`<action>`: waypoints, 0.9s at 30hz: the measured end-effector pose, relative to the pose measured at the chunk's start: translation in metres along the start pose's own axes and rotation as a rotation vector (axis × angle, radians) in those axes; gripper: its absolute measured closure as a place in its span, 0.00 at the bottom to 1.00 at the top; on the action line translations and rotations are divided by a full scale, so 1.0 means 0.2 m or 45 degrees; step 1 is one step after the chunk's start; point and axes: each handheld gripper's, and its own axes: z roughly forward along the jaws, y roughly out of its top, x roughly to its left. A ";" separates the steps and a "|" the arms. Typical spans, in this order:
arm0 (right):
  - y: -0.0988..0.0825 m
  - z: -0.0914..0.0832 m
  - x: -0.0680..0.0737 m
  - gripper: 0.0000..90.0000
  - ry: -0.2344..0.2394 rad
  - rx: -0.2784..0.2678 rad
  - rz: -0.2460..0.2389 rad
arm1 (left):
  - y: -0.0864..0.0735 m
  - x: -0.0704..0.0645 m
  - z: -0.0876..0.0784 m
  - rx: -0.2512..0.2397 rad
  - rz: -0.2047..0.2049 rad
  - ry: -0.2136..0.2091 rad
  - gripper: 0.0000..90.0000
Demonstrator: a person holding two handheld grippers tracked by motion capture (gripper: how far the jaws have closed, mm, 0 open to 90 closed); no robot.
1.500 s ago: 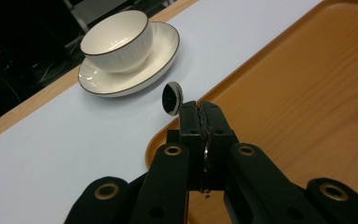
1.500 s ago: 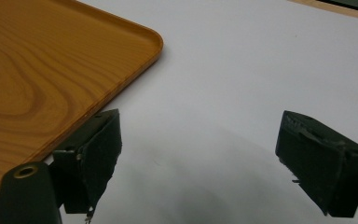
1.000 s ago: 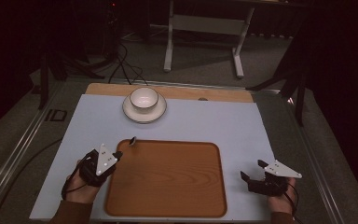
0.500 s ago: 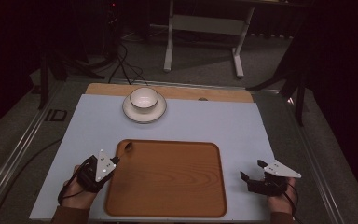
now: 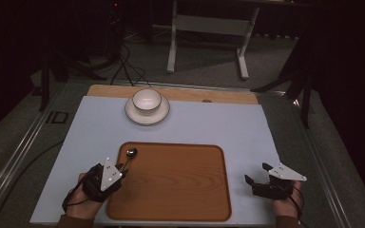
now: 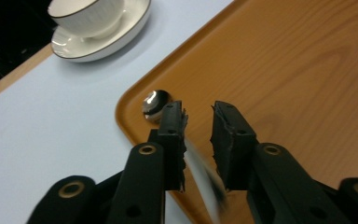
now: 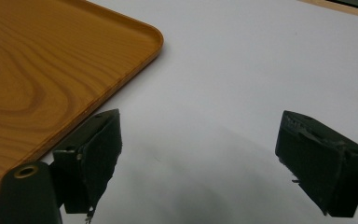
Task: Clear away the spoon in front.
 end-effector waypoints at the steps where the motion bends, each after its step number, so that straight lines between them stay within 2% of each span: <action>1: 0.00 0.00 0.00 0.16 0.000 0.001 -0.001 | 0.00 -0.01 0.00 -0.002 0.009 0.002 0.72; 5: 0.00 0.00 0.00 0.16 0.003 0.002 -0.003 | 0.00 -0.02 0.00 -0.020 0.002 -0.001 0.65; 13: 0.00 0.00 0.00 0.16 0.004 0.003 -0.002 | 0.03 0.05 0.02 -0.075 -0.096 0.028 0.52; 17: 0.00 0.00 0.00 0.16 0.004 0.002 -0.002 | 0.04 0.07 0.03 -0.088 -0.120 0.043 0.48; 20: 0.00 0.00 0.00 0.16 0.004 0.000 -0.002 | 0.06 0.12 0.04 -0.122 -0.174 0.071 0.48; 24: 0.00 0.00 0.00 0.16 0.004 -0.003 -0.002 | 0.08 0.18 0.06 -0.148 -0.231 0.077 0.47; 27: 0.00 0.00 0.00 0.16 0.000 -0.006 -0.001 | 0.09 0.22 0.08 -0.160 -0.250 0.096 0.47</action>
